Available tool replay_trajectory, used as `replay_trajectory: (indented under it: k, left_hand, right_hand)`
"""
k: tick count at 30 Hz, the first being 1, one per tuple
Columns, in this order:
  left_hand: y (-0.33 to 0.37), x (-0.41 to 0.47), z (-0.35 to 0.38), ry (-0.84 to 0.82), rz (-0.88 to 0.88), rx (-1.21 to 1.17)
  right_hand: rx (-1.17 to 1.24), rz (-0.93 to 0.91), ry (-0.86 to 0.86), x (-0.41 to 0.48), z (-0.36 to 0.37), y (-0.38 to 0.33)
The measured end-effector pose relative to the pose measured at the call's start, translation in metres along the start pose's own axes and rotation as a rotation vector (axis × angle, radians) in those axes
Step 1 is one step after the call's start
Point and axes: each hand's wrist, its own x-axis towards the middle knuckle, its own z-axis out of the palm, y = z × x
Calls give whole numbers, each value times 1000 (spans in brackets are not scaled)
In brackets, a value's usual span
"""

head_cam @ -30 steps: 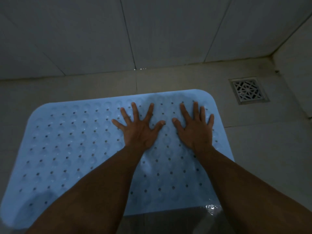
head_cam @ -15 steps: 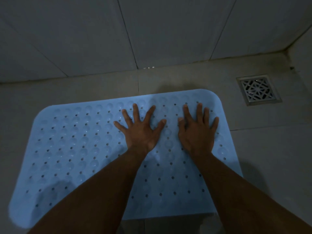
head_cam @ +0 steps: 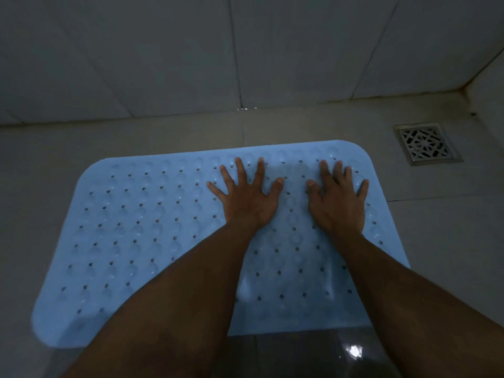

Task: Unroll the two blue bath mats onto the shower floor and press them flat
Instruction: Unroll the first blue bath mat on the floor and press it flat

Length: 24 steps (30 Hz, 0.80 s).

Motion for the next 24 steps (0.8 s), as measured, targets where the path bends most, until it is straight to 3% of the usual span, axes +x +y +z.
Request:
replay_trajectory:
  k: [3,8,16,20,24]
  left_hand:
    - [-14,-5,-16,-85,49,-196]
    - [-98,-73,-19,131,185,-171]
    - [-250,-138,-33,163,-12,-20]
    - [-293,-148,-34,94,-55,-8]
    - [-308,-151,-20,130,-41,-19]
  right_hand:
    - [-32,-24,-42,-9,-6,5]
    - [-88,-27,7,-69,-13,-26]
    - [-54,-219,-116,-166,28,-165]
    - [-36,-196,-174,-198,56,-219]
    - [-73,-147,-138,-205,67,-228]
